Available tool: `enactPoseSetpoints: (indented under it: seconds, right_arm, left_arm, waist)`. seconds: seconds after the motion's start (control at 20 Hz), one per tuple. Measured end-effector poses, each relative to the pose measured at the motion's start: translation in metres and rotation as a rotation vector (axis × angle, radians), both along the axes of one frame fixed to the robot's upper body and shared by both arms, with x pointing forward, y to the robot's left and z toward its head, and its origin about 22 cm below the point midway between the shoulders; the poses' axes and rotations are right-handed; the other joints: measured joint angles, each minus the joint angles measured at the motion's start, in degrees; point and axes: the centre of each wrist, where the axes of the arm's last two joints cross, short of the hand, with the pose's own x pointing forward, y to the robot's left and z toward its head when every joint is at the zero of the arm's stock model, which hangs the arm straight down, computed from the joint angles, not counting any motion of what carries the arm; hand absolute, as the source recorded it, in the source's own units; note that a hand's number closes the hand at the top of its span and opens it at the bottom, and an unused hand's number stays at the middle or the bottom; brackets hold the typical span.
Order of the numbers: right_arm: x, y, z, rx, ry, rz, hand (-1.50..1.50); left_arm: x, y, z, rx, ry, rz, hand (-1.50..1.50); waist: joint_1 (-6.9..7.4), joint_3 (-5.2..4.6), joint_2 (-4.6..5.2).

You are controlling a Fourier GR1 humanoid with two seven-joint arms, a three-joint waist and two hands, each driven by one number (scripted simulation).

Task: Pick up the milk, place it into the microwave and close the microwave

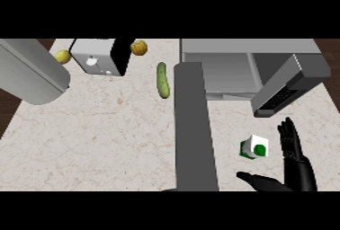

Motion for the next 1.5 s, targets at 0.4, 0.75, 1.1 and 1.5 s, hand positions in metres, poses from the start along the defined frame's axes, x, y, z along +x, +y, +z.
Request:
enactPoseSetpoints:
  seconds: [0.4, 0.75, 1.1, 1.5]
  right_arm:
    - [-0.008, -0.028, -0.044, 0.015, 0.021, 0.016, -1.50]
    - [0.003, -0.034, -0.075, -0.008, 0.030, 0.023, -1.50]
    - [0.022, -0.039, -0.100, -0.033, 0.031, 0.009, -1.50]
    - [0.033, -0.041, -0.120, -0.031, 0.043, 0.050, 1.50]
  left_arm:
    - [-0.006, 0.002, -0.002, -0.002, 0.001, 0.003, -1.50]
    - [-0.007, 0.004, -0.003, -0.004, -0.004, 0.002, -1.50]
    - [-0.009, 0.000, 0.008, -0.006, -0.004, -0.003, -1.50]
    - [-0.010, 0.005, 0.004, -0.002, -0.006, -0.006, -1.50]
  waist:
    - [0.02, 0.00, 0.00]
    - [0.09, -0.01, 0.02]
    - [0.23, 0.02, 0.05]
    - [0.43, 0.03, 0.11]
